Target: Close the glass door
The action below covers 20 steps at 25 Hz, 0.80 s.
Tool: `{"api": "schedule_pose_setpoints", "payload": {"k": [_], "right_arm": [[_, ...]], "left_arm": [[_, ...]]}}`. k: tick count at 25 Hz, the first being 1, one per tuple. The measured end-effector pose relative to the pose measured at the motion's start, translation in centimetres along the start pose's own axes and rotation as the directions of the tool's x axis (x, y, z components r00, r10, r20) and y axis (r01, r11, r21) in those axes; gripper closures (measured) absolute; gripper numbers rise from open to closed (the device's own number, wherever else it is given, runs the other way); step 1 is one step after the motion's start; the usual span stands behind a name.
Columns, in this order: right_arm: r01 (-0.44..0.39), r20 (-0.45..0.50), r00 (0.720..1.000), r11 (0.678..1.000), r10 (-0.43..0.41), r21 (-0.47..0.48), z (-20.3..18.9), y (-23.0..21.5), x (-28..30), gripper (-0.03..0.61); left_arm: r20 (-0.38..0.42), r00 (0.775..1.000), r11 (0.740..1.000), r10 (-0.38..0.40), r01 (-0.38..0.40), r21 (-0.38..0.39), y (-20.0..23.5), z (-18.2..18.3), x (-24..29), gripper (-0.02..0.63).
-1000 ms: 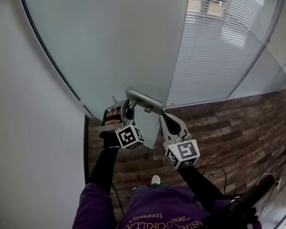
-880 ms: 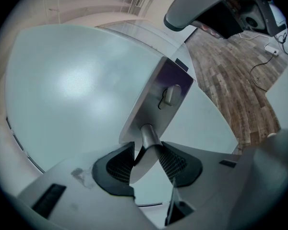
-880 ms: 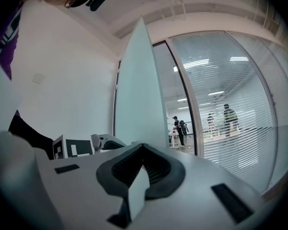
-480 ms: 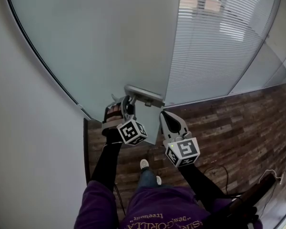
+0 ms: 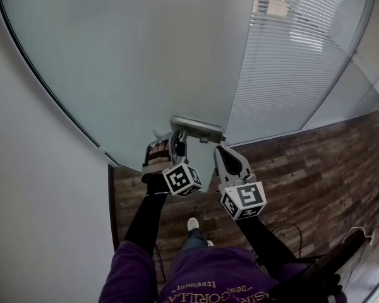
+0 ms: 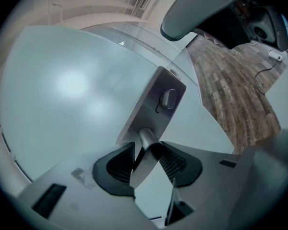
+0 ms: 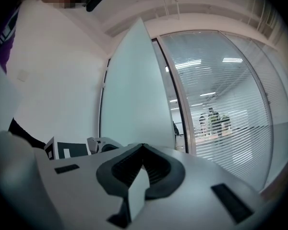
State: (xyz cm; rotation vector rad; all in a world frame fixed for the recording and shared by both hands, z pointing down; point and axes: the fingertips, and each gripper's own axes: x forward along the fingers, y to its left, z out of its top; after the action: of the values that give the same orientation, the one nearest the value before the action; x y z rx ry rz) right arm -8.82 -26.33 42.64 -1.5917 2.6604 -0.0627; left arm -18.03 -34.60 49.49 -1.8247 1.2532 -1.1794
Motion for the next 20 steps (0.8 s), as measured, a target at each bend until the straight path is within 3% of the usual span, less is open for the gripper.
{"api": "schedule_pose_setpoints", "payload": {"k": [5, 20], "right_arm": [[0.025, 0.005, 1.0, 1.0, -0.025, 0.004, 1.7, -1.2, 3.2, 0.581], [0.111, 0.022, 0.994, 0.994, -0.111, 0.002, 0.9, -4.9, 7.5, 0.581]], "left_arm": [[0.019, 0.999, 0.999, -0.039, 0.038, 0.006, 2.0, 1.1, 2.6, 0.462], [0.072, 0.994, 0.996, -0.081, 0.079, 0.027, 1.5, 3.0, 7.5, 0.468]]}}
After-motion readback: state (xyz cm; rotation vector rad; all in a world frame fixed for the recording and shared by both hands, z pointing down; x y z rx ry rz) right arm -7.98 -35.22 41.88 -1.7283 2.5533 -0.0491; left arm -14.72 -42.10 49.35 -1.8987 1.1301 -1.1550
